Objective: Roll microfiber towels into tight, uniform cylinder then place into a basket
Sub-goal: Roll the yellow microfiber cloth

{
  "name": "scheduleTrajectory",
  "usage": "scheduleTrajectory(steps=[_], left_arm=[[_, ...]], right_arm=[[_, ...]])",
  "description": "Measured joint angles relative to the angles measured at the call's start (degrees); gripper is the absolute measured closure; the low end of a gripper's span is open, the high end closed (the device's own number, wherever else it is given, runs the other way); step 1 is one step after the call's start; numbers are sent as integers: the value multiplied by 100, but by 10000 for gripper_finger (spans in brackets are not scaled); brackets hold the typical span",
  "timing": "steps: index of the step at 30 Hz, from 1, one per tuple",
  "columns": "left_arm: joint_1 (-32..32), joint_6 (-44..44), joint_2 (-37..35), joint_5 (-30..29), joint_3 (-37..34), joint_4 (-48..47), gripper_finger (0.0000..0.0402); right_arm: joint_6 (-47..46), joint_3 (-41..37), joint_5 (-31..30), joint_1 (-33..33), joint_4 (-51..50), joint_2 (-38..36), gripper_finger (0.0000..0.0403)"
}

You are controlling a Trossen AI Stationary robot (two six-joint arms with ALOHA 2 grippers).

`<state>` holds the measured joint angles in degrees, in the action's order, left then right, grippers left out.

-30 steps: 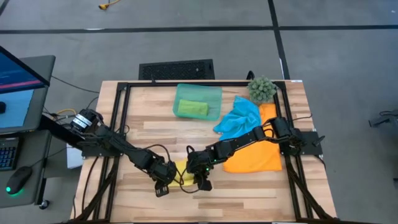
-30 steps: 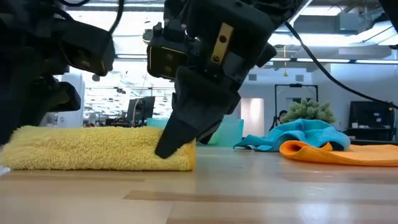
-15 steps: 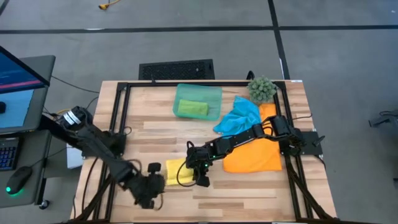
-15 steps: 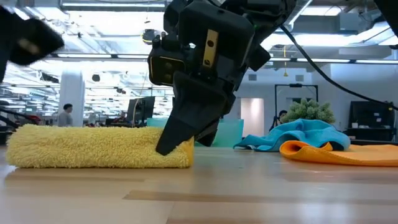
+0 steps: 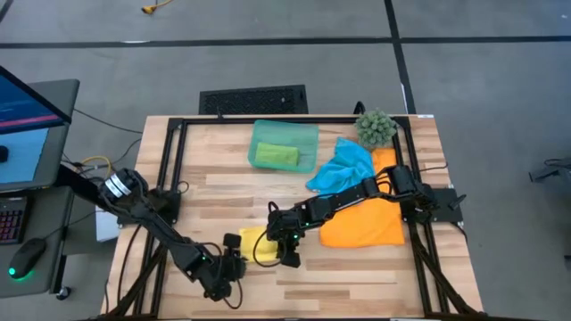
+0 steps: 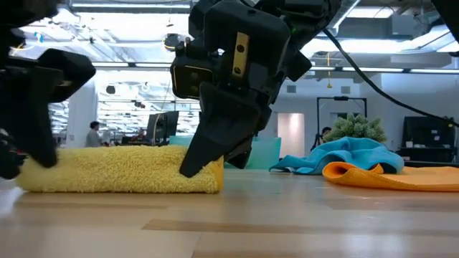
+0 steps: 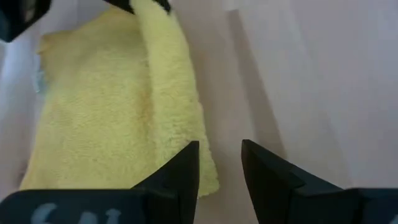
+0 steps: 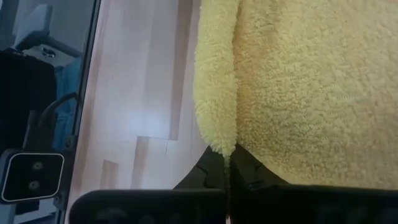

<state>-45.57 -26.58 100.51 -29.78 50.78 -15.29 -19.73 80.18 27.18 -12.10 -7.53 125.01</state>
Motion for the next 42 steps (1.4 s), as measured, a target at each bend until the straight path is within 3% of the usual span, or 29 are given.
scheduleTrajectory(steps=[14, 25, 36, 42], left_arm=[[536, -401, -2, -127, 1, -618, 288], [1194, -15, -7, 618, 3, -605, 288], [1306, 128, -20, 940, 12, -592, 288], [1300, 108, -15, 961, 8, -585, 288]], right_arm=[[-22, 4, 63, -61, -38, -7, 397], [11, 7, 61, -51, -101, -9, 387], [-10, 7, 132, -23, -154, -11, 254], [152, 11, 125, 64, -625, -199, 226]])
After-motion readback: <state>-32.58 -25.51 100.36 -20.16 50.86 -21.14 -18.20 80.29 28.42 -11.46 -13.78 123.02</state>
